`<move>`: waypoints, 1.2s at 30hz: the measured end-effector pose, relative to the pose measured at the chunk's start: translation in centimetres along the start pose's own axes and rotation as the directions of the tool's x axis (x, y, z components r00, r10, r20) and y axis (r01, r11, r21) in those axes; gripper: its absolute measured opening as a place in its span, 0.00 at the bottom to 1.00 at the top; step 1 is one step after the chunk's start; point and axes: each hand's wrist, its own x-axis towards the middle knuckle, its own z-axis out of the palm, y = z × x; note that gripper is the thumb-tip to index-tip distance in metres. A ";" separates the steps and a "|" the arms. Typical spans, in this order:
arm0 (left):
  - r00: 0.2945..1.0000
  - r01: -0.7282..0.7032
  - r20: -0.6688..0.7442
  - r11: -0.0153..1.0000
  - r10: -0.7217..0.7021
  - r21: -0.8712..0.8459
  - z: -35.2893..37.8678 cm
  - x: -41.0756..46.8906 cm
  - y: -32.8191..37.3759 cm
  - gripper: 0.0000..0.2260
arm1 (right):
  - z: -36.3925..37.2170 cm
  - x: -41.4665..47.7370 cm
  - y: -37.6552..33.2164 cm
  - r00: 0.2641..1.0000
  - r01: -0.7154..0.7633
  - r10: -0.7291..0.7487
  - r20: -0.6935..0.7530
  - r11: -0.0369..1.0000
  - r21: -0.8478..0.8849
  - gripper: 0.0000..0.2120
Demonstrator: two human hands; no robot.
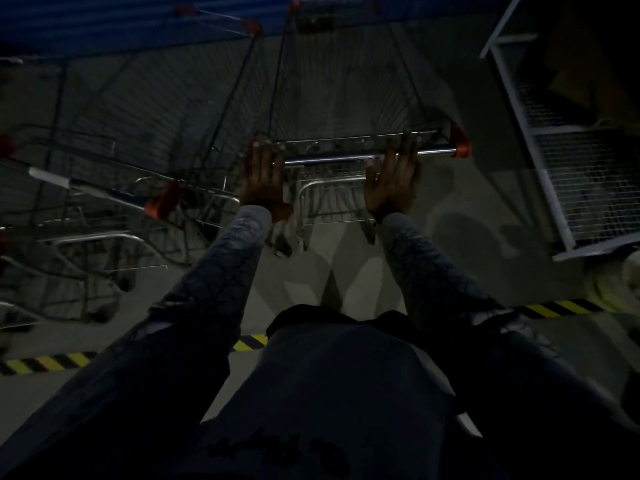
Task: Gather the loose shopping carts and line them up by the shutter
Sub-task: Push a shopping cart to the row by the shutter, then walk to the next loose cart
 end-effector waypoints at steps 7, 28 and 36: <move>0.967 0.248 0.080 0.965 -0.241 -0.091 0.2 -1.0 3.4 0.51 | 1.8 -1.1 -0.9 0.944 0.067 -0.079 0.320 0.996 0.050 0.41; 0.175 0.834 0.334 -0.041 -0.926 -0.550 9.7 -43.1 9.7 0.39 | -4.5 -23.2 -8.8 0.239 0.380 -0.721 0.650 0.686 0.621 0.39; -0.227 0.588 0.400 -0.452 -0.888 -0.670 14.2 -63.3 14.3 0.36 | -14.8 -43.7 -14.6 -0.167 0.323 -0.920 0.356 0.290 0.901 0.34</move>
